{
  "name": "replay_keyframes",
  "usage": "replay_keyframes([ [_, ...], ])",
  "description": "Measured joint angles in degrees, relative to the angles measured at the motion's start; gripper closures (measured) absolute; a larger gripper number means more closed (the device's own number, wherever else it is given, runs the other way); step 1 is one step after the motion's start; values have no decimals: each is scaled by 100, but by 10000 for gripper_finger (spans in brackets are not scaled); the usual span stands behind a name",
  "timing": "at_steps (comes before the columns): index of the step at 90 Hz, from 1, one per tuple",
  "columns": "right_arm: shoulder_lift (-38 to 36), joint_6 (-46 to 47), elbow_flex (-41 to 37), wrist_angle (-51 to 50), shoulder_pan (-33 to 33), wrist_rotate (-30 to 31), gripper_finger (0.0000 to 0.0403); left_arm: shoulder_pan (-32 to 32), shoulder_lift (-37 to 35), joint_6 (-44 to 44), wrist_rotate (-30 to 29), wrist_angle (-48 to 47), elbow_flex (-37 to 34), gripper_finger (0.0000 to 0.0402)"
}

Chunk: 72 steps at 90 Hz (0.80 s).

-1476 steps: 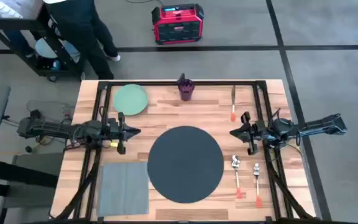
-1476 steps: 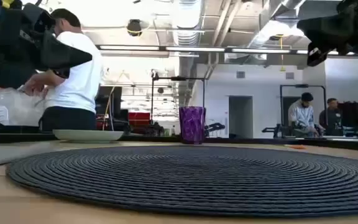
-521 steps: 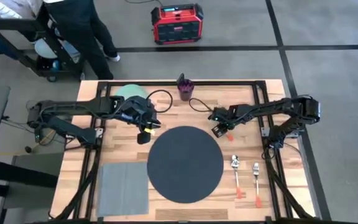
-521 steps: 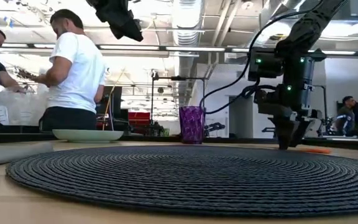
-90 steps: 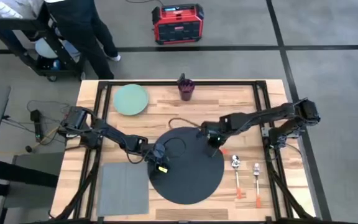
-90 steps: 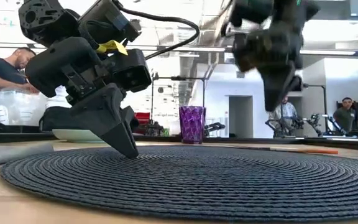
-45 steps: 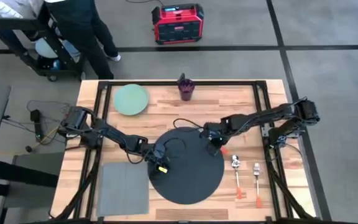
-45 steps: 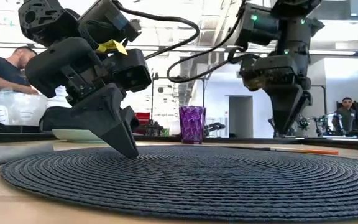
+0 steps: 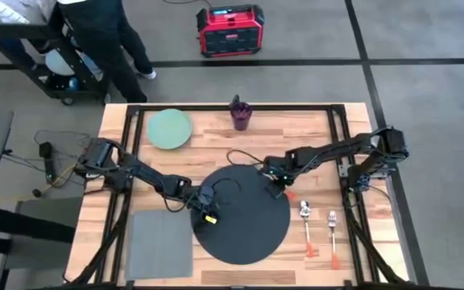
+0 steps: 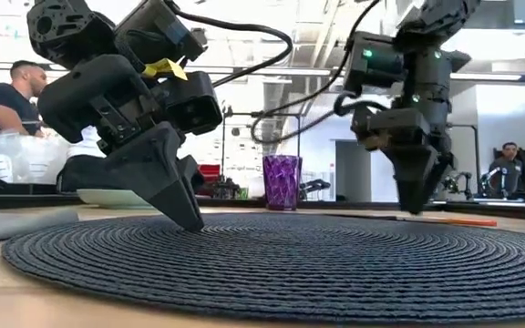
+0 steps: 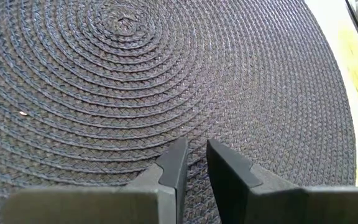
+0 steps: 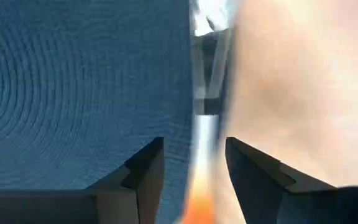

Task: Set table place
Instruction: Move the table knife to the table mat

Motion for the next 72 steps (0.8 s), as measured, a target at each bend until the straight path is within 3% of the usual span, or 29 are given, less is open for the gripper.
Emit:
replay_keyframes([
  [23, 264, 84, 35, 12, 123, -93, 303, 0, 3, 54, -10, 30, -3, 354],
  [40, 210, 137, 123, -213, 149, -284, 390, 20, 4, 81, -14, 106, -7, 354],
  [72, 219, 163, 638, -451, 510, -346, 402, 255, 7, 76, -138, 181, -7, 354],
])
